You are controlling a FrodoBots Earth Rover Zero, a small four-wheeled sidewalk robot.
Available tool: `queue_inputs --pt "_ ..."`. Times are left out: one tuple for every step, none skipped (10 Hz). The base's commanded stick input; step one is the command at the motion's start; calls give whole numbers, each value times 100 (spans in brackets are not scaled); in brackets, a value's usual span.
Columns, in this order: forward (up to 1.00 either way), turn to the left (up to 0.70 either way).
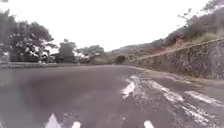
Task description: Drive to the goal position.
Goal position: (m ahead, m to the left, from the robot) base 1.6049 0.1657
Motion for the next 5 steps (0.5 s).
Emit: queue_inputs --pt "100 0" --pt "100 0" --pt "100 0" --pt "100 0" --pt "100 0"
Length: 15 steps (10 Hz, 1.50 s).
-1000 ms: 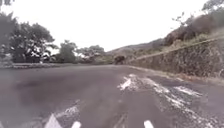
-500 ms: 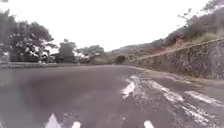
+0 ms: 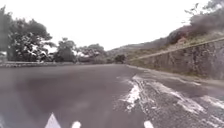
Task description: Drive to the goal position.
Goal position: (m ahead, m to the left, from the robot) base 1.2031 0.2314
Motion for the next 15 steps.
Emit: queue_inputs --pt "100 0" --pt "100 0" --pt "100 0" --pt "100 0" --pt "100 0" --pt "100 0" --pt "100 0" --pt "100 0" --pt "100 0" --pt "100 0" --pt "100 0" --pt "100 0" --pt "100 0" --pt "100 0" --pt "100 -2"
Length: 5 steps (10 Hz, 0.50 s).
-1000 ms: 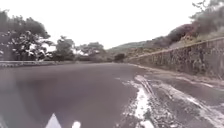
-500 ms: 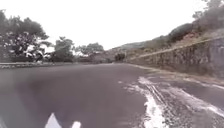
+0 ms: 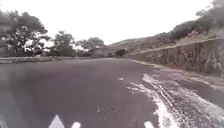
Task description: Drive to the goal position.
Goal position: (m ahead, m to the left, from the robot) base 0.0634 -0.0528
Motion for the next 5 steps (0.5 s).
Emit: queue_inputs --pt "100 -9" --pt "100 -17" --pt "100 -24" --pt "100 -32" --pt "100 -39"
